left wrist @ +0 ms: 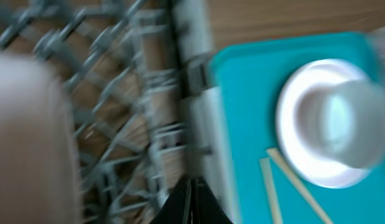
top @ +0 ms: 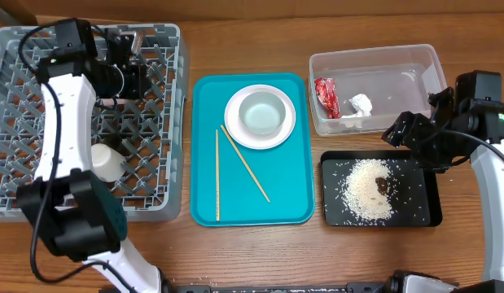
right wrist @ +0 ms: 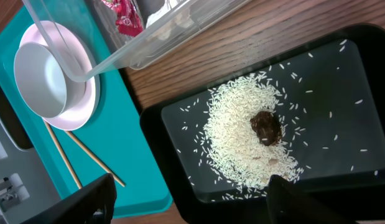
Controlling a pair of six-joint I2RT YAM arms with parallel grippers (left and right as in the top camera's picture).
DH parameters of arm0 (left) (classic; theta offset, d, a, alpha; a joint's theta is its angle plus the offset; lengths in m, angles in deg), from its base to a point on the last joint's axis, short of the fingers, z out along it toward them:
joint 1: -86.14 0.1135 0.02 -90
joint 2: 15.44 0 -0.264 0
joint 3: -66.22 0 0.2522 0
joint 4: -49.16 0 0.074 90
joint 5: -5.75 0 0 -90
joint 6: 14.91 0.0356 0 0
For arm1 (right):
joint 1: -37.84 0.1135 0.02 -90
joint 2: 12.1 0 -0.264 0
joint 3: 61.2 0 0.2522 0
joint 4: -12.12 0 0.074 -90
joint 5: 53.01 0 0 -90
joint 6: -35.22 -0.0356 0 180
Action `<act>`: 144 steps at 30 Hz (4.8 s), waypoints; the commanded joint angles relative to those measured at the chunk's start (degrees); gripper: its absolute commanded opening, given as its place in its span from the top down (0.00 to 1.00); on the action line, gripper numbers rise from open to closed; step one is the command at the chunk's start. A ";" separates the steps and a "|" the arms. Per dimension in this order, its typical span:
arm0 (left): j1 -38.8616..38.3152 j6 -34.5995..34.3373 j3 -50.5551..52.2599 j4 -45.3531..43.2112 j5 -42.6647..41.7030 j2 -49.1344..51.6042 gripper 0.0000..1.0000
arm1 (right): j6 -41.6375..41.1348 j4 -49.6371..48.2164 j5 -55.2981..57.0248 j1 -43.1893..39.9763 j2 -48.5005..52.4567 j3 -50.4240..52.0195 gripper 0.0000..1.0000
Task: Sort waste into correct bins and load items into the dishwasher
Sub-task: 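Reach the left gripper to the white bowl on the plate, then carry the white bowl to the dish rack and set it down, then reach the left gripper to the chopsticks on the teal tray and grasp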
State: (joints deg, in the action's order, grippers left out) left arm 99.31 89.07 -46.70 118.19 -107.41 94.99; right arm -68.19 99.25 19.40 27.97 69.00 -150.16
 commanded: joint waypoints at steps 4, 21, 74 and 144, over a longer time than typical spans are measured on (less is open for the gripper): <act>1.73 -4.17 -0.46 -1.01 9.16 0.42 0.96 | 0.33 0.07 0.13 0.00 -0.94 0.15 0.21; 3.61 -7.37 -0.90 -0.72 2.23 -4.66 0.84 | 0.37 0.31 1.01 -0.02 -0.94 0.15 0.21; -42.36 -9.68 -12.13 2.97 20.87 6.82 0.96 | 0.11 2.19 8.55 0.00 -0.94 0.15 0.00; -3.65 -17.64 -15.02 23.47 0.02 -7.98 0.00 | 0.13 3.50 8.55 -0.02 -0.94 0.15 0.00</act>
State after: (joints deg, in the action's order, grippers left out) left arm 101.85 79.81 -61.69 138.39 -126.27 87.72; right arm -68.06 102.90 27.56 27.97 69.00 -150.16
